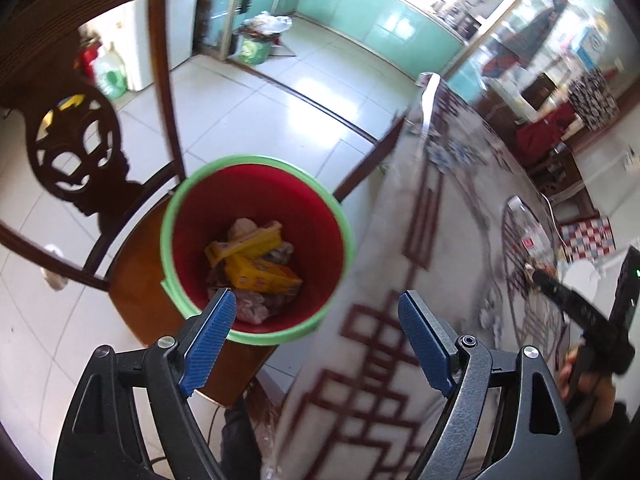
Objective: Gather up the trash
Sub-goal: 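Grasp clear water bottle with left tool while right tool grasps paper wrapper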
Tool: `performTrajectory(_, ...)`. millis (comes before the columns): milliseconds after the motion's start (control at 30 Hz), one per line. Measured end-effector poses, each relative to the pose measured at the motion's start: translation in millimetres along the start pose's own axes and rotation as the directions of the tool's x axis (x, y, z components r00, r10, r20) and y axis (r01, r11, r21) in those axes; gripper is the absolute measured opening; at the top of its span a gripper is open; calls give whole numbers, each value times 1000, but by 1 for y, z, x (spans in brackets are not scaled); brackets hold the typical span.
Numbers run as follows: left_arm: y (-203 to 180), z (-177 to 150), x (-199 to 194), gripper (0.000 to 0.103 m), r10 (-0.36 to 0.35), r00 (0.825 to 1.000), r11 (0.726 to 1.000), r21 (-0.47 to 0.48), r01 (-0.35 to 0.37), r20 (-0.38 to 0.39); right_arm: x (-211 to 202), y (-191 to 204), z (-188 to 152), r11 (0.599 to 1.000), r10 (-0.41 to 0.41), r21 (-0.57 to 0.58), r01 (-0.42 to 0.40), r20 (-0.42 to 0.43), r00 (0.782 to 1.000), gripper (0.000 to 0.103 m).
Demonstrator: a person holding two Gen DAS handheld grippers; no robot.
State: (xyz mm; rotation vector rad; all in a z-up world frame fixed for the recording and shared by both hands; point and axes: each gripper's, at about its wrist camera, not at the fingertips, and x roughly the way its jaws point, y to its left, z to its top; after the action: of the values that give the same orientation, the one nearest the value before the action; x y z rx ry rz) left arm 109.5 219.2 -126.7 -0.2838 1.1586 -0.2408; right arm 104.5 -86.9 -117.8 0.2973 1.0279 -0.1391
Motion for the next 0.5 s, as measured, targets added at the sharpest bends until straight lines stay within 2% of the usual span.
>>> performTrajectory(100,-28,-11,-6,83,-17,1000,999,51,16,18,-13,-82,21,987,-129,99,125,33,991,64)
performTrajectory(167,-46,-19,-9,83,-27,999,997,66,25,27,-15,-131,34,968,-179,185,169,39,983,67)
performTrajectory(233,-64,-27,-14,83,-50,998,996,69,48,34,-8,-168,44,952,-195,243,185,20,981,70)
performTrajectory(333,-102,-36,-19,83,-92,995,992,86,88,44,21,-207,53,947,-116,296,126,-49,992,71)
performTrajectory(400,-131,-39,-19,83,-117,992,988,107,111,50,42,-221,53,948,-58,307,79,-76,995,71)
performTrajectory(500,-177,-40,-14,83,-141,989,979,154,132,48,65,-230,48,955,-21,293,46,-90,996,70)
